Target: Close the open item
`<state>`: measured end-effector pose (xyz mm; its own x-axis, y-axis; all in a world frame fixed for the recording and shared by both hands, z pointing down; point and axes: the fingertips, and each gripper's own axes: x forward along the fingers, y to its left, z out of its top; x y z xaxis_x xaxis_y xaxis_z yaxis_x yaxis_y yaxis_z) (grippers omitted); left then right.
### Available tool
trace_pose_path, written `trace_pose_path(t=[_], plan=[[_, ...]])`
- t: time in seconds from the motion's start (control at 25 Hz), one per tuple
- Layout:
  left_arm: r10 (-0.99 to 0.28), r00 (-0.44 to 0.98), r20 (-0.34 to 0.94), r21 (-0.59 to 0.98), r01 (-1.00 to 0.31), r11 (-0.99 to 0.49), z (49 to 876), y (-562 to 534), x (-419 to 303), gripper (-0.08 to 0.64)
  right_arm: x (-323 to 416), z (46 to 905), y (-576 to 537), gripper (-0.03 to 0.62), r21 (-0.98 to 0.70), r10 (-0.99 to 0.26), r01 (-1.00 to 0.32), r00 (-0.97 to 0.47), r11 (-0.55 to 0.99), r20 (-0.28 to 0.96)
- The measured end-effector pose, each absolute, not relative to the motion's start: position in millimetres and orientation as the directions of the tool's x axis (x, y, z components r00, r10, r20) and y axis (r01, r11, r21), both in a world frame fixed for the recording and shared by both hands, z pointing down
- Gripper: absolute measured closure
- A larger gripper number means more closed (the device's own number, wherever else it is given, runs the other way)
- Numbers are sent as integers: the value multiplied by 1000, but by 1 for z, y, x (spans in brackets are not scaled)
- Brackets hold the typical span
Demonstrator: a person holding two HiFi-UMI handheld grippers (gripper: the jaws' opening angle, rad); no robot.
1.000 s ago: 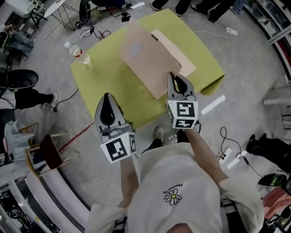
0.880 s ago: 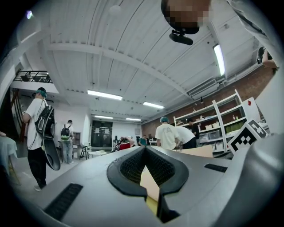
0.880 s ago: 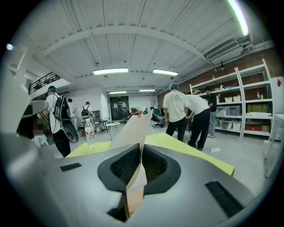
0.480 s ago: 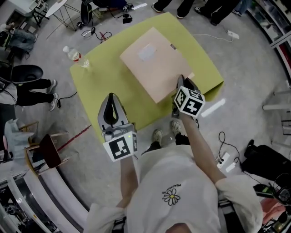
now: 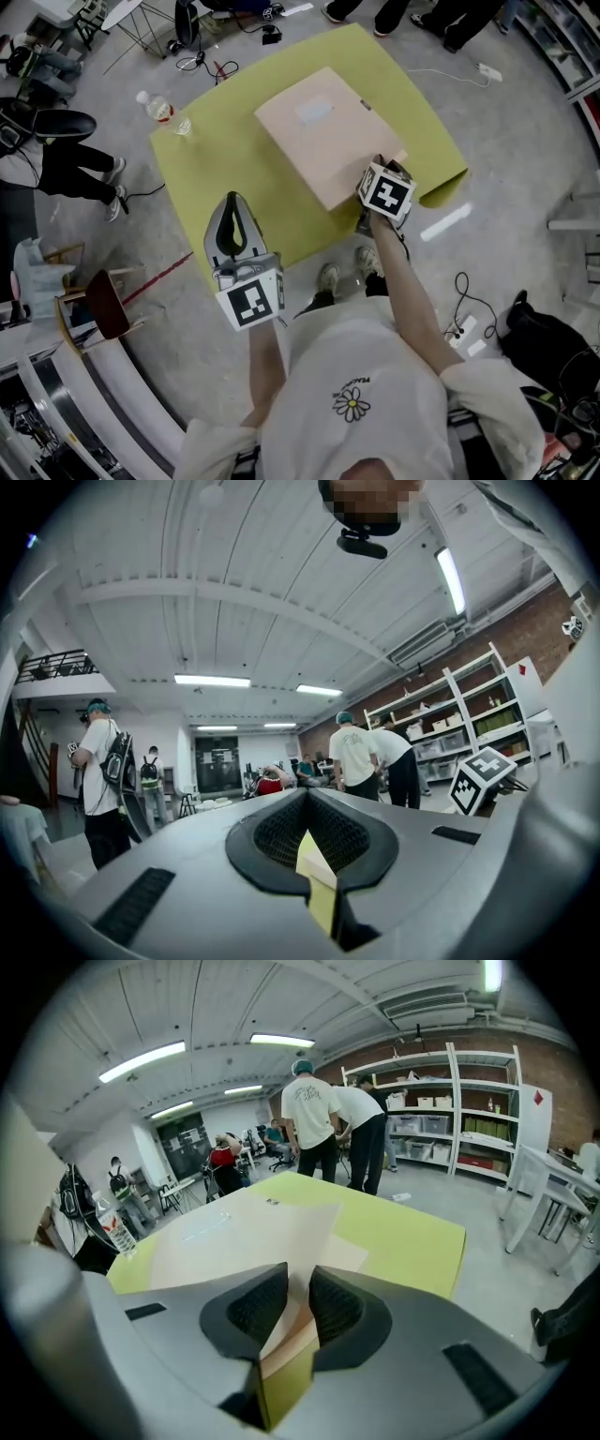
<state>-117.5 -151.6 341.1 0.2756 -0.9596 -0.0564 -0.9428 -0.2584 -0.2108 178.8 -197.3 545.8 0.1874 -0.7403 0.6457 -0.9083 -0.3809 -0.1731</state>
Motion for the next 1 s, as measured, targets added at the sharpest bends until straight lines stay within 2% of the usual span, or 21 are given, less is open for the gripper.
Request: trace_pose_path(t=[0.16,0.4,0.56,0.8,1.0], plan=[[-960,277,-43,-217,-940,-262,346,-150,-118,546,181,550,-197,531,-178,-715,-895,193,-409,672],[-958,284,-44,-220,-938,-268,351,-151,-117,546,182,554,-199,510,-89,-682,-912,232,-401,694],[-960,279,-37,-179,-947,-268,351,-149,-116,546,183,550,-199,454,68,-685,-935,304,-349,662],[-963,269,-18,-184,-948,-261,357,-146,-124,546,183,548,-195,417,93,-684,-918,351,-385,639],[-961,275,-11,-193,-944,-268,362,-146,-120,546,177,549,-200,450,166,-691,-926,365,-339,624]])
